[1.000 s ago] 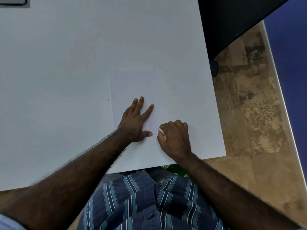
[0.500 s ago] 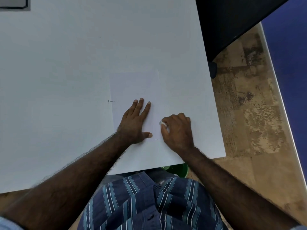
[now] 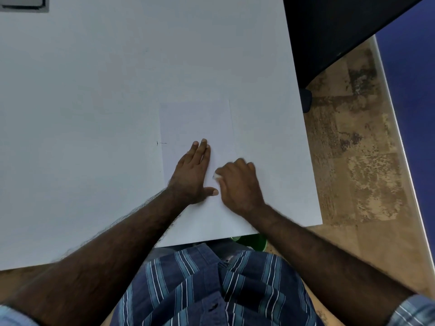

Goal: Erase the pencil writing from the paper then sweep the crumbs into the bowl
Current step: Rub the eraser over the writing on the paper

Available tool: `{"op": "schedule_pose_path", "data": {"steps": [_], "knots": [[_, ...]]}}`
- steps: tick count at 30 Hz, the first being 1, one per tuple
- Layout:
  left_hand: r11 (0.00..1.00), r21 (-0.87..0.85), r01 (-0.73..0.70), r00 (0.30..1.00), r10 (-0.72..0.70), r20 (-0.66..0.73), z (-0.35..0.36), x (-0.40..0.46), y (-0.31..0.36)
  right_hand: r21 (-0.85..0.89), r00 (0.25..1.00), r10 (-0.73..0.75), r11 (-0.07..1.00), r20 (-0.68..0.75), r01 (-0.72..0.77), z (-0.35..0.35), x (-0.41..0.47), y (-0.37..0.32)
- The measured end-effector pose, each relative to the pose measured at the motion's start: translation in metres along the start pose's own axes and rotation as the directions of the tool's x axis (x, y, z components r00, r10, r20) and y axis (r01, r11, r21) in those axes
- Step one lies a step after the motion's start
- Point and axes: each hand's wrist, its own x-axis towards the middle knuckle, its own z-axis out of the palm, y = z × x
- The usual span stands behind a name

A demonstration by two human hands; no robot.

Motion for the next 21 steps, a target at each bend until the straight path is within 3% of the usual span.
{"op": "schedule_pose_path", "data": {"steps": [3, 8, 10, 13, 21], "knots": [[1.0, 0.003, 0.006, 1.0, -0.006, 0.011, -0.001, 0.0, 0.002, -0.028, 0.997, -0.07, 0.997, 0.022, 0.07, 0.002, -0.008, 0.0], [1.0, -0.002, 0.014, 1.0, -0.014, 0.02, -0.003, 0.0, 0.003, -0.028, 0.971, 0.224, 0.973, -0.078, -0.227, -0.005, 0.033, 0.021], [1.0, 0.001, 0.013, 1.0, -0.013, 0.025, -0.003, -0.001, 0.002, -0.011, 0.978, 0.194, 0.981, -0.08, -0.195, -0.003, 0.033, 0.012], [1.0, 0.002, 0.01, 1.0, -0.01, 0.018, -0.003, -0.001, 0.003, -0.022, 1.0, 0.026, 0.999, -0.006, -0.026, 0.0, 0.021, 0.001], [0.999, 0.028, 0.017, 1.0, -0.017, 0.003, -0.018, 0.003, -0.008, 0.025, 0.999, 0.042, 0.999, -0.02, -0.041, 0.004, 0.021, 0.003]]}}
